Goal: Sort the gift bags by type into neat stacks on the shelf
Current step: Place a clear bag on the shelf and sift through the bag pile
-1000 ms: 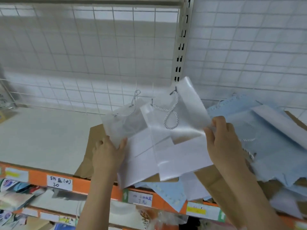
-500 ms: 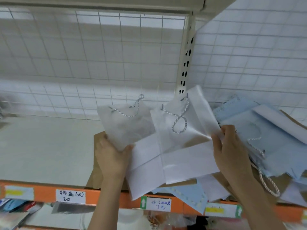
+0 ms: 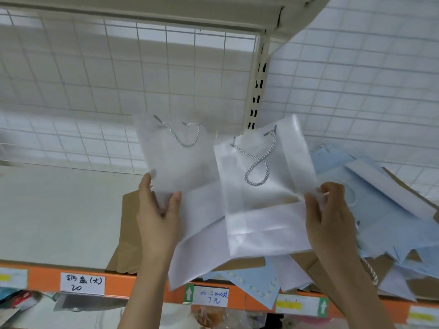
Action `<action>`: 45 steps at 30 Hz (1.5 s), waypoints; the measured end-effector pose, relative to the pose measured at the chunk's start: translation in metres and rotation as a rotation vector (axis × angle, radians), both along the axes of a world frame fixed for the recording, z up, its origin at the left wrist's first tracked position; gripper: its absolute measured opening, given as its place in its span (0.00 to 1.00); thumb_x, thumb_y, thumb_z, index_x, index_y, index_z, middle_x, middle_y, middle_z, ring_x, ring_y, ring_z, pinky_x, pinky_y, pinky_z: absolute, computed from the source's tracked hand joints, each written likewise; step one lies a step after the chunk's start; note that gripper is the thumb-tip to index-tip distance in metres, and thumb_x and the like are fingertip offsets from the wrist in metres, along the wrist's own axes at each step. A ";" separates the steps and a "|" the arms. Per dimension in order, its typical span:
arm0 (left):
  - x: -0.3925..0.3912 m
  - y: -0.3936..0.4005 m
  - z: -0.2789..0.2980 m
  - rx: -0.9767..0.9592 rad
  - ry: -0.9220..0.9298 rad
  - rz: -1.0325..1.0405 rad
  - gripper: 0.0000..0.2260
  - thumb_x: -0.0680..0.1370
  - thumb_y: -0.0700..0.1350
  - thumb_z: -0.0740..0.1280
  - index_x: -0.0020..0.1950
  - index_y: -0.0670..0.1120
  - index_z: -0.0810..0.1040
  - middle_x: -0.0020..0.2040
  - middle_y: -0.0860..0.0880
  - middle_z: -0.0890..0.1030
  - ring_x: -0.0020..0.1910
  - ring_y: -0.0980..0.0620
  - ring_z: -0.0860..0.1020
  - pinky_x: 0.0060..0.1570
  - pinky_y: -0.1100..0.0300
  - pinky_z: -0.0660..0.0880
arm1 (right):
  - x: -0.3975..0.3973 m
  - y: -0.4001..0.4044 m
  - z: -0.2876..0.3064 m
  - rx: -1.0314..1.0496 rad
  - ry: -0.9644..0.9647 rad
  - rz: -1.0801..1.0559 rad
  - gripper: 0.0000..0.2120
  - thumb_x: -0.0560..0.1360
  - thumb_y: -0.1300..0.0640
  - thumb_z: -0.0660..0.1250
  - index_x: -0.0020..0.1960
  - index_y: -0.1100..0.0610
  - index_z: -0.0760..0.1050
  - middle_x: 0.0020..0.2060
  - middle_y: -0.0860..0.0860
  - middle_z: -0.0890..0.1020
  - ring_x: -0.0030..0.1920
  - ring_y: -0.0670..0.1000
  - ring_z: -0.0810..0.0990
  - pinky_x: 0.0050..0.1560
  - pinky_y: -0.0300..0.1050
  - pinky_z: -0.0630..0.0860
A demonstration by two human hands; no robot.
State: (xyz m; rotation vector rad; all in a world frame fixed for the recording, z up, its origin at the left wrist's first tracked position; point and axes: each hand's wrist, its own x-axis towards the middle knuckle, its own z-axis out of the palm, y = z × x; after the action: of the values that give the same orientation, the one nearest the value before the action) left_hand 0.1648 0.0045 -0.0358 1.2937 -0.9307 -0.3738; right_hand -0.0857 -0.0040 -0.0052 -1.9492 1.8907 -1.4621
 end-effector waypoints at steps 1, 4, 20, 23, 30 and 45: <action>-0.002 0.003 0.001 -0.012 0.031 0.036 0.20 0.75 0.41 0.67 0.65 0.51 0.67 0.54 0.49 0.77 0.49 0.52 0.77 0.46 0.61 0.74 | -0.002 0.003 0.001 -0.013 -0.007 -0.006 0.10 0.78 0.57 0.59 0.57 0.60 0.64 0.47 0.51 0.71 0.43 0.52 0.69 0.41 0.44 0.63; -0.008 0.012 0.004 -0.053 0.145 0.127 0.09 0.75 0.42 0.68 0.53 0.47 0.74 0.42 0.51 0.77 0.39 0.56 0.75 0.37 0.65 0.70 | -0.012 0.011 0.001 -0.073 -0.009 -0.038 0.11 0.78 0.57 0.59 0.56 0.60 0.64 0.47 0.52 0.72 0.43 0.53 0.71 0.42 0.45 0.65; -0.165 0.012 0.022 -0.020 0.240 -0.251 0.06 0.78 0.45 0.63 0.46 0.53 0.78 0.34 0.62 0.82 0.34 0.66 0.79 0.31 0.73 0.73 | -0.170 0.035 -0.006 -0.086 -0.212 -0.160 0.14 0.77 0.52 0.60 0.58 0.59 0.64 0.44 0.53 0.72 0.42 0.54 0.69 0.43 0.46 0.63; -0.221 0.017 0.024 -0.023 0.261 -0.283 0.05 0.76 0.44 0.66 0.43 0.51 0.80 0.34 0.57 0.83 0.34 0.61 0.79 0.32 0.69 0.75 | -0.229 0.042 -0.014 -0.026 -0.267 -0.173 0.12 0.77 0.56 0.61 0.57 0.59 0.64 0.43 0.53 0.72 0.42 0.55 0.70 0.43 0.48 0.64; -0.368 0.036 0.024 0.065 0.303 -0.396 0.05 0.74 0.46 0.68 0.40 0.51 0.83 0.37 0.53 0.84 0.36 0.56 0.80 0.36 0.60 0.77 | -0.356 0.070 -0.025 0.026 -0.308 -0.216 0.20 0.73 0.47 0.61 0.57 0.59 0.65 0.42 0.55 0.73 0.39 0.56 0.71 0.40 0.46 0.63; -0.481 -0.009 0.020 0.130 -0.105 -0.337 0.15 0.79 0.45 0.61 0.65 0.53 0.70 0.48 0.54 0.77 0.32 0.67 0.72 0.39 0.67 0.69 | -0.473 0.037 -0.038 0.133 -0.371 -0.219 0.07 0.77 0.54 0.62 0.53 0.51 0.64 0.38 0.48 0.73 0.32 0.48 0.72 0.31 0.38 0.66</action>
State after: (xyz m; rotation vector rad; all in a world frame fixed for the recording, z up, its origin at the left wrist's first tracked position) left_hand -0.3166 -0.0047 -0.0154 1.2836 -1.2354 -0.6416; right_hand -0.5586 0.0326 -0.0434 -1.3364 2.0082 -1.5710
